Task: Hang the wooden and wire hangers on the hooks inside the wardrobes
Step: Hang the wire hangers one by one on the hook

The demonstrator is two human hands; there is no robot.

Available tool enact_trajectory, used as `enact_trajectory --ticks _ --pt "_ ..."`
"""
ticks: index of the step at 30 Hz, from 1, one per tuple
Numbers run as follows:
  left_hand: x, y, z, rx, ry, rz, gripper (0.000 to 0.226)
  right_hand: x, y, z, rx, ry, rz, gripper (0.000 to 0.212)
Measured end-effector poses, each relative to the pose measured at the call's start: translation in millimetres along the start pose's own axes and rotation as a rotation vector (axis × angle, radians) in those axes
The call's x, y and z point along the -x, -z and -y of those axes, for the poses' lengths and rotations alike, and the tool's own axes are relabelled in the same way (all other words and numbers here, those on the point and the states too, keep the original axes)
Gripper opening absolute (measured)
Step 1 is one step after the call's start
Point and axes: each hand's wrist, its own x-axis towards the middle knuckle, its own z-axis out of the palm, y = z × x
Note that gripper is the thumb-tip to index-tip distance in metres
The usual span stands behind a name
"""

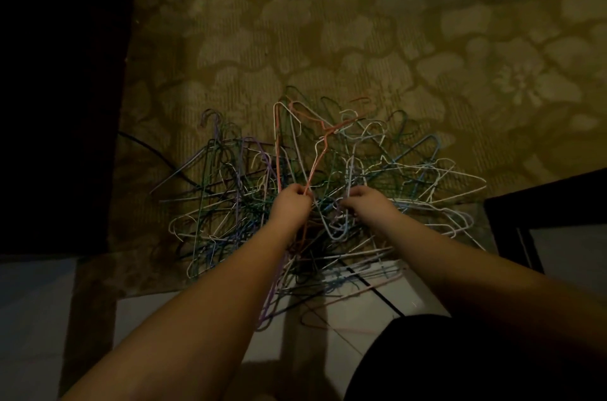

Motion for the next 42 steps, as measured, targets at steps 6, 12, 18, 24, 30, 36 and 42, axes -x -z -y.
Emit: enact_trajectory --ticks 6,12,18,24,30,36,42 --pt "6.7 7.1 -31.1 -0.036 -0.007 0.045 0.037 28.7 19.9 25.7 0.06 0.147 0.111 0.009" --pt "17.9 29.5 -61.8 0.344 0.013 0.081 0.021 60.8 35.2 75.1 0.271 0.26 0.175 0.034" --pt "43.3 51.7 -76.4 0.617 0.051 0.153 0.031 89.7 23.8 117.4 0.707 0.374 0.203 0.047" --pt "47.4 74.8 -77.0 0.79 0.119 0.089 0.006 92.2 22.9 119.8 0.639 0.493 0.17 0.042" --pt "57.4 103.8 -66.4 0.865 0.163 0.169 0.029 52.6 54.1 82.0 0.649 0.206 -0.029 0.044" --pt "71.3 127.6 -66.7 0.883 0.037 0.105 0.006 43.4 46.7 72.0 0.648 -0.03 0.124 0.062" --pt "91.6 145.3 -71.1 0.973 -0.123 0.176 0.008 36.1 39.2 62.8 0.82 -0.082 0.15 0.052"
